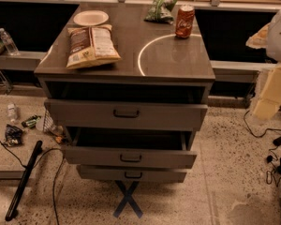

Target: Move coke can near paper bowl

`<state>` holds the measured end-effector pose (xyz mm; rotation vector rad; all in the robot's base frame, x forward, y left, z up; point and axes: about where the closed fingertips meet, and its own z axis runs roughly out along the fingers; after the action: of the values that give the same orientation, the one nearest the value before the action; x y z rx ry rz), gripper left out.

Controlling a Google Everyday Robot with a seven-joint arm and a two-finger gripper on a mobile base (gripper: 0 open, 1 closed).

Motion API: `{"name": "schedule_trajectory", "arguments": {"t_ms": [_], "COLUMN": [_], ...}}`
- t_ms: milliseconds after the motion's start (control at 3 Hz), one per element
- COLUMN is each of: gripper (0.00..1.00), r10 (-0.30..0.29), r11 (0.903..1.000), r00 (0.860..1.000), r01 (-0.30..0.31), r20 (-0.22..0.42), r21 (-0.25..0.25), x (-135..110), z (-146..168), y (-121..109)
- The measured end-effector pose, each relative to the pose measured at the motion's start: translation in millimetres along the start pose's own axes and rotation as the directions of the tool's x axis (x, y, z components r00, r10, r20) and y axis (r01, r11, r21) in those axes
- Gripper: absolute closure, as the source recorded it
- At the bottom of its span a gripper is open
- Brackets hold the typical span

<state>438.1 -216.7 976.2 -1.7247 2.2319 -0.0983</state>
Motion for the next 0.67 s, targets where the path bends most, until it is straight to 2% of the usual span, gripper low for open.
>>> {"name": "schedule_trajectory", "arguments": {"t_ms": [333,667], "gripper": [0.00,0.00], "r10": [0.005,0.060], "r11": [1.0000,0.9975], "r00": [1.000,0.990], "r01": [-0.005,-0.064], "r20": [0.010,0.125], "r21": [0.003,0.030], "x": [-1,-7], "z": [2,21], "y": [-2,-20]}}
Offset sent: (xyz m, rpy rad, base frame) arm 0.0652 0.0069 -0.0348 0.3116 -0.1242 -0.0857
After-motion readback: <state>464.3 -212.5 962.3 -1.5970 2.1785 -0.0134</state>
